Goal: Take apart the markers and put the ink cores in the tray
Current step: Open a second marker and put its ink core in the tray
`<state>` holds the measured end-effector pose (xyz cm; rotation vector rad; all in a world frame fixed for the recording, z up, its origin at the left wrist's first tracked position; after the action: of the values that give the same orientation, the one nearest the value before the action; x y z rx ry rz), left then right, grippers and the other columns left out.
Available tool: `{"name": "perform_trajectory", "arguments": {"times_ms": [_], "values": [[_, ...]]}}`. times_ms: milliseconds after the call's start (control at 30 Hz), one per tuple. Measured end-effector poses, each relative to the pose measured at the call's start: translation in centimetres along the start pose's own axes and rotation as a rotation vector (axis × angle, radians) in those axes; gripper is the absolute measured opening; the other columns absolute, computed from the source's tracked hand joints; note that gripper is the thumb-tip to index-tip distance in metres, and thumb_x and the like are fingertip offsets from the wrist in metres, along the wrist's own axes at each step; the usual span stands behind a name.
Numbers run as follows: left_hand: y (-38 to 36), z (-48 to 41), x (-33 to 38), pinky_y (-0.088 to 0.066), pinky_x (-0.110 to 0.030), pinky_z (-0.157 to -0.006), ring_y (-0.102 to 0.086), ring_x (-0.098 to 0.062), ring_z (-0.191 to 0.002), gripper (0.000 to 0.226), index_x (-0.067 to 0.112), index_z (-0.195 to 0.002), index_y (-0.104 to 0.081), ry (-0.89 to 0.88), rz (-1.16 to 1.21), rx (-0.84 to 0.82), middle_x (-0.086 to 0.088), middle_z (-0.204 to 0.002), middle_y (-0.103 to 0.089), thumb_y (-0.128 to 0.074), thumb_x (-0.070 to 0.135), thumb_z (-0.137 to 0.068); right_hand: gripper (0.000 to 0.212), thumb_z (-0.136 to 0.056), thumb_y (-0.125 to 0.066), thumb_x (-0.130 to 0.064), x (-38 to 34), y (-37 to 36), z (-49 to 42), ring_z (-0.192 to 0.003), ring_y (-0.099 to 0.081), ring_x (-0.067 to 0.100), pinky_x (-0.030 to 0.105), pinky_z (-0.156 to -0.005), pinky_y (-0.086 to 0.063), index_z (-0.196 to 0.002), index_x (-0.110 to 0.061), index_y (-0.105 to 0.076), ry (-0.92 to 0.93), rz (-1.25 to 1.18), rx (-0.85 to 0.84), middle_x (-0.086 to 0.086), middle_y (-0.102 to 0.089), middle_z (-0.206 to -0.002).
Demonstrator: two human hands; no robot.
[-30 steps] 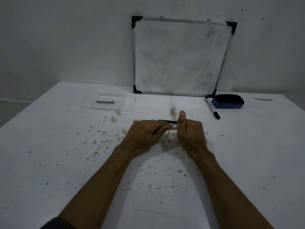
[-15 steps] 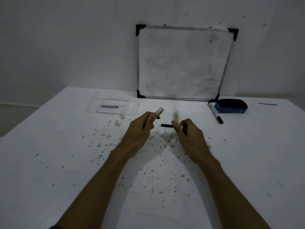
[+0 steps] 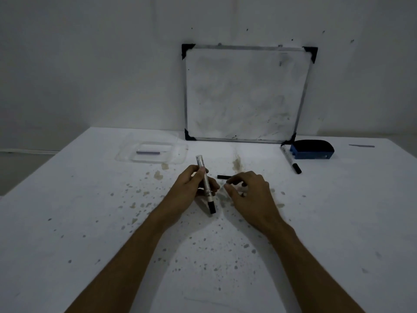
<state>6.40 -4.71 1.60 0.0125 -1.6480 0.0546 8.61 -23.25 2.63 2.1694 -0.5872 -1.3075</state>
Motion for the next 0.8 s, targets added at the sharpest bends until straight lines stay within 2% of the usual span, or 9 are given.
{"name": "perform_trajectory", "arguments": {"times_ms": [100, 200, 267, 400, 500, 600, 700, 733, 800], "values": [[0.0, -0.1, -0.1, -0.061, -0.027, -0.087, -0.079, -0.017, -0.100, 0.030, 0.009, -0.117, -0.057, 0.006, -0.032, 0.018, -0.004, -0.103, -0.083, -0.040, 0.034, -0.113, 0.023, -0.095, -0.059, -0.054, -1.2, 0.4, 0.0, -0.095, -0.055, 0.000, 0.039, -0.089, -0.049, -0.102, -0.033, -0.066, 0.030, -0.128, 0.058, -0.022, -0.063, -0.097], [0.3, -0.1, -0.1, -0.055, -0.037, -0.102, -0.077, -0.017, -0.108, 0.032, 0.013, -0.126, -0.057, 0.015, -0.014, 0.068, -0.003, -0.115, -0.081, -0.044, 0.039, -0.111, 0.039, -0.086, -0.061, -0.068, -2.3, -0.5, 0.3, -0.094, -0.059, -0.003, 0.024, -0.077, -0.053, -0.113, -0.040, -0.059, 0.038, -0.176, -0.036, -0.027, -0.061, -0.098], [0.2, 0.1, 0.1, -0.058, -0.034, -0.098, -0.077, -0.015, -0.108, 0.030, 0.018, -0.124, -0.058, -0.006, 0.003, 0.074, 0.001, -0.113, -0.081, -0.047, 0.041, -0.109, 0.041, -0.085, -0.066, -0.063, -2.8, -1.3, 0.6, -0.092, -0.062, -0.002, 0.021, -0.075, -0.054, -0.118, -0.041, -0.057, 0.067, -0.166, -0.075, -0.024, -0.064, -0.099], [-0.1, 0.5, 1.2, -0.059, -0.018, -0.081, -0.078, -0.010, -0.100, 0.026, 0.024, -0.116, -0.065, -0.078, -0.067, 0.105, 0.008, -0.103, -0.082, -0.055, 0.045, -0.105, 0.034, -0.090, -0.071, -0.047, -3.1, -2.2, 1.0, -0.089, -0.065, -0.003, 0.009, -0.071, -0.053, -0.121, -0.041, -0.060, 0.064, -0.232, -0.103, -0.026, -0.068, -0.097], [-0.7, 0.7, 1.6, -0.061, -0.024, -0.089, -0.077, -0.009, -0.105, 0.031, 0.025, -0.119, -0.069, -0.106, -0.063, 0.067, 0.008, -0.109, -0.082, -0.051, 0.047, -0.107, 0.030, -0.091, -0.072, -0.040, -3.0, -2.3, 1.0, -0.091, -0.069, -0.002, 0.012, -0.077, -0.056, -0.121, -0.038, -0.066, 0.017, -0.311, -0.169, -0.022, -0.073, -0.100], [-0.7, 1.0, 1.5, -0.057, -0.020, -0.090, -0.072, -0.006, -0.113, 0.034, 0.036, -0.136, -0.063, -0.138, -0.135, 0.061, 0.014, -0.119, -0.078, -0.038, 0.039, -0.113, 0.016, -0.093, -0.072, -0.031, -2.4, -1.8, 0.4, -0.080, -0.071, 0.000, 0.014, -0.068, -0.053, -0.108, -0.031, -0.073, -0.157, -0.588, -0.179, -0.013, -0.078, -0.092], [-0.8, 1.1, 1.5, -0.057, -0.018, -0.092, -0.069, -0.007, -0.116, 0.046, 0.037, -0.144, -0.056, -0.250, -0.208, 0.043, 0.020, -0.122, -0.073, -0.054, 0.009, -0.107, 0.020, -0.093, -0.071, -0.026, -1.5, -1.0, 0.1, -0.068, -0.062, 0.010, 0.025, -0.065, -0.046, -0.106, -0.012, -0.078, -0.370, -0.955, -0.091, 0.010, -0.079, -0.098], [-0.9, 1.1, 1.6, -0.056, -0.018, -0.092, -0.069, -0.007, -0.115, 0.050, 0.037, -0.145, -0.056, -0.289, -0.247, 0.031, 0.022, -0.123, -0.070, -0.063, 0.009, -0.103, 0.022, -0.094, -0.071, -0.024, -1.3, -0.8, 0.1, -0.067, -0.059, 0.011, 0.026, -0.065, -0.045, -0.106, -0.007, -0.078, -0.417, -1.039, -0.080, 0.016, -0.078, -0.102], [-1.3, 1.3, 1.7, -0.057, -0.018, -0.086, -0.071, -0.010, -0.107, 0.051, 0.038, -0.141, -0.061, -0.339, -0.266, 0.018, 0.020, -0.118, -0.070, -0.077, 0.023, -0.095, 0.024, -0.094, -0.071, -0.023, -1.0, -0.8, 0.2, -0.068, -0.056, 0.011, 0.027, -0.066, -0.044, -0.106, -0.003, -0.078, -0.466, -1.116, -0.109, 0.016, -0.077, -0.099]]}}
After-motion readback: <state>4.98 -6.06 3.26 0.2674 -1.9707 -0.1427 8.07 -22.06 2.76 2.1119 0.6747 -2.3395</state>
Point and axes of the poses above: each hand's wrist, its own z-axis away from the middle knuckle, its own y-axis out of the back of the hand, x = y × z, the point moved 6 cm from there along -z, towards the middle knuckle
